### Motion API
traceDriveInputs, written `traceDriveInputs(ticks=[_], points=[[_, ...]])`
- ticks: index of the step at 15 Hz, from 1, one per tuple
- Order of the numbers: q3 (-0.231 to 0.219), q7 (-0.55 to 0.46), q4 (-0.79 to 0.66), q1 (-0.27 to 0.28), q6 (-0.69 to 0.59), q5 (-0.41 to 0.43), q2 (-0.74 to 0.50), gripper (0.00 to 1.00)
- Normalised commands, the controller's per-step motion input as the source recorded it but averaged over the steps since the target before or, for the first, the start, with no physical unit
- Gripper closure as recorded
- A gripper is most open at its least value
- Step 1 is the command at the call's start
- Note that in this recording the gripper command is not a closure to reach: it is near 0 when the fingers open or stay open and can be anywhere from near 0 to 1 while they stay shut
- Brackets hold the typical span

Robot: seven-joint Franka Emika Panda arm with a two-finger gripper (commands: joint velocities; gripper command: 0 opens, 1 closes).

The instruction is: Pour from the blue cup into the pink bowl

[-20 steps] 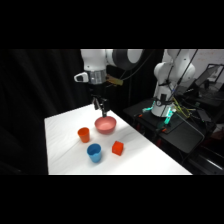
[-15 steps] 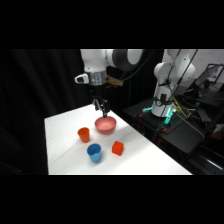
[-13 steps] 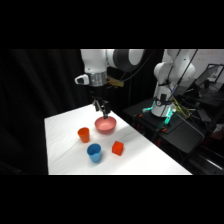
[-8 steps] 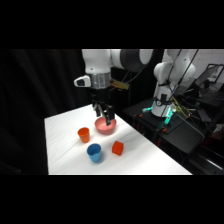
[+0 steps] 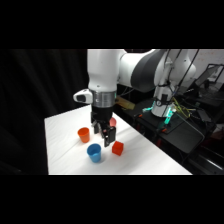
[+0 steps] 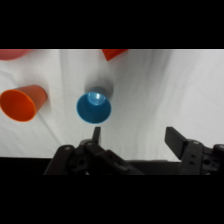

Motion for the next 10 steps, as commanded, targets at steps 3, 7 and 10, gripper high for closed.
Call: traceDriveInputs(ticks=[3, 7, 10], points=[[-0.121, 0.25, 0.11, 0.133, 0.25, -0.159, 0.23, 0.0], [-0.14, 0.21, 0.16, 0.124, 0.23, -0.094, 0.25, 0.0], [-0.183, 0.24, 0.25, 0.151, 0.21, -0.077, 0.3, 0.0]])
